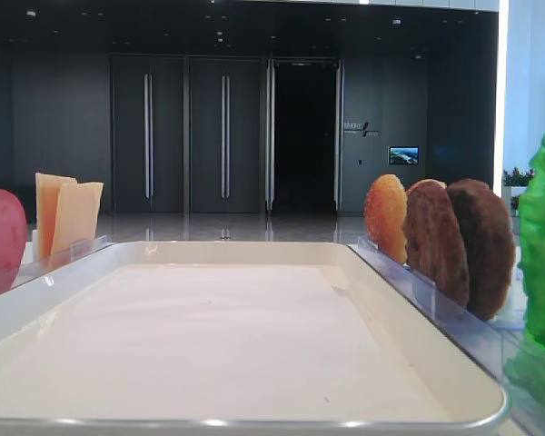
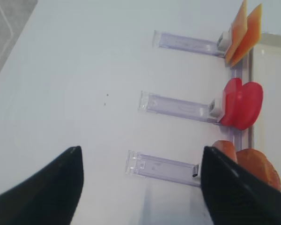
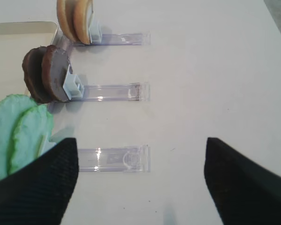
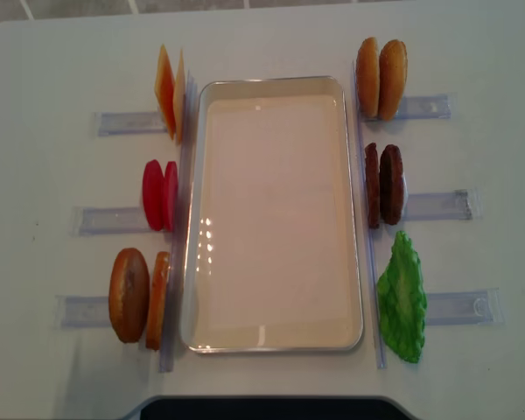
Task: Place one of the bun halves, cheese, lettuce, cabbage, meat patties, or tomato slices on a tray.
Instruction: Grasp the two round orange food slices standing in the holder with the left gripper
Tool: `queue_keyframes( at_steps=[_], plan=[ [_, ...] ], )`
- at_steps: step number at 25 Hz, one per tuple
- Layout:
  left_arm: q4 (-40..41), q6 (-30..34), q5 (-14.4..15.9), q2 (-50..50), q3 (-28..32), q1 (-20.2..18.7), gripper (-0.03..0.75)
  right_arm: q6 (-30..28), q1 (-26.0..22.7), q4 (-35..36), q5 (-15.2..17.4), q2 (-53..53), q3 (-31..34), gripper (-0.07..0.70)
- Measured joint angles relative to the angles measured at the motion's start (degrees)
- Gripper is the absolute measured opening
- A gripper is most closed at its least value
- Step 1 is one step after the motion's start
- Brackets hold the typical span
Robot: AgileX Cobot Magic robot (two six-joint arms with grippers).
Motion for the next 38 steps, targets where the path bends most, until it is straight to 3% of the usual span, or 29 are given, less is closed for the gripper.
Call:
queue_keyframes(
  at_steps=[6,14,24,27,34,38],
  plan=[
    [-1.8,2.9,0.7,-14.1,2.5,0.0,0.591,0.0,0.0,0.0,0.0,0.0,0.0,0.555],
    [-7.0,6.6,4.9,-25.3,4.8,0.0,0.591,0.0,0.0,0.0,0.0,0.0,0.0,0.555],
    [-7.5,6.9,5.9,-27.5,5.2,0.0,0.591,0.0,0.0,0.0,0.0,0.0,0.0,0.555],
    [-7.3,7.4,4.9,-27.5,6.5,0.0,0.591,0.0,0.0,0.0,0.0,0.0,0.0,0.555],
    [-7.0,8.0,-0.8,-27.5,15.0,0.0,0.591,0.0,0.0,0.0,0.0,0.0,0.0,0.555],
    [-7.0,8.2,-1.7,-27.5,19.4,0.0,0.591,0.0,0.0,0.0,0.0,0.0,0.0,0.555]
  ],
)
